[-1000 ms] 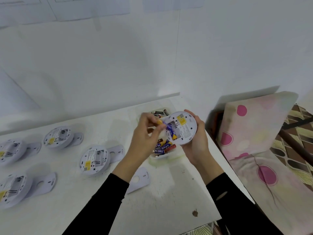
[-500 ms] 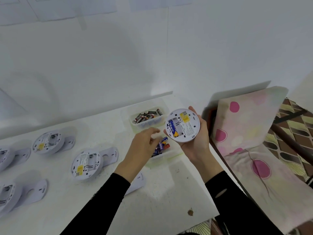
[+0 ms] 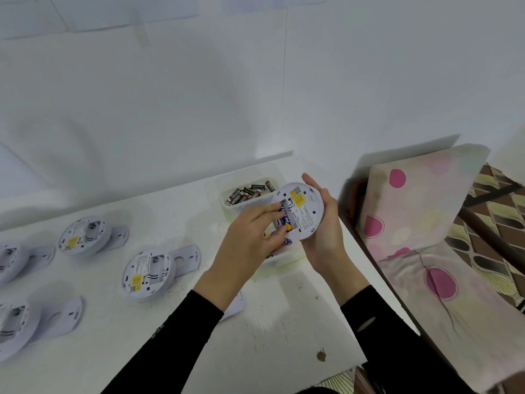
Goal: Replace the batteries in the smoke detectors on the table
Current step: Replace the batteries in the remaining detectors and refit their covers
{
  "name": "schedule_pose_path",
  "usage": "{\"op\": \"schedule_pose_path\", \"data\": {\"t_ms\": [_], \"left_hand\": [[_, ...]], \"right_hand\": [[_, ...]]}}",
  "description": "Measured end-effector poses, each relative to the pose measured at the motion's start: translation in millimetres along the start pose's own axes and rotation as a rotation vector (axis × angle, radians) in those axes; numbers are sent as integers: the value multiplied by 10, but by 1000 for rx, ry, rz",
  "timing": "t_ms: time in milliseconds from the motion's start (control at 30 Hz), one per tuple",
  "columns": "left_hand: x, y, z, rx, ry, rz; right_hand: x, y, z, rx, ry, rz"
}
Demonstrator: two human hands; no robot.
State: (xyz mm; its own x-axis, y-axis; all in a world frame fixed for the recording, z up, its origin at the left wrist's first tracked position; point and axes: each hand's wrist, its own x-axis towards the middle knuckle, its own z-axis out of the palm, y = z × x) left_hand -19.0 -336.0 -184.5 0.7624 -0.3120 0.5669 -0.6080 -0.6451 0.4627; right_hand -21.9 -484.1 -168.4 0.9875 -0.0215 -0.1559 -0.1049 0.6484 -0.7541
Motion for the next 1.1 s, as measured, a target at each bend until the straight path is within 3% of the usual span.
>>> {"op": "schedule_pose_path", "data": {"t_ms": [367, 600, 867, 1000, 1100], "left_hand": [[-17, 24, 69, 106, 9, 4], [-45, 64, 42, 79, 15, -6], [-35, -68, -43, -12, -103, 236], [5, -89, -119, -206, 125, 21], [-50, -205, -63, -194, 52, -147]], "right_hand": [[12, -6, 125, -200, 66, -11], [50, -17, 80, -165, 101, -19], [144, -95, -60, -47, 77, 90], [165, -76, -123, -40, 125, 104], [143, -115, -177, 23, 131, 93]]}}
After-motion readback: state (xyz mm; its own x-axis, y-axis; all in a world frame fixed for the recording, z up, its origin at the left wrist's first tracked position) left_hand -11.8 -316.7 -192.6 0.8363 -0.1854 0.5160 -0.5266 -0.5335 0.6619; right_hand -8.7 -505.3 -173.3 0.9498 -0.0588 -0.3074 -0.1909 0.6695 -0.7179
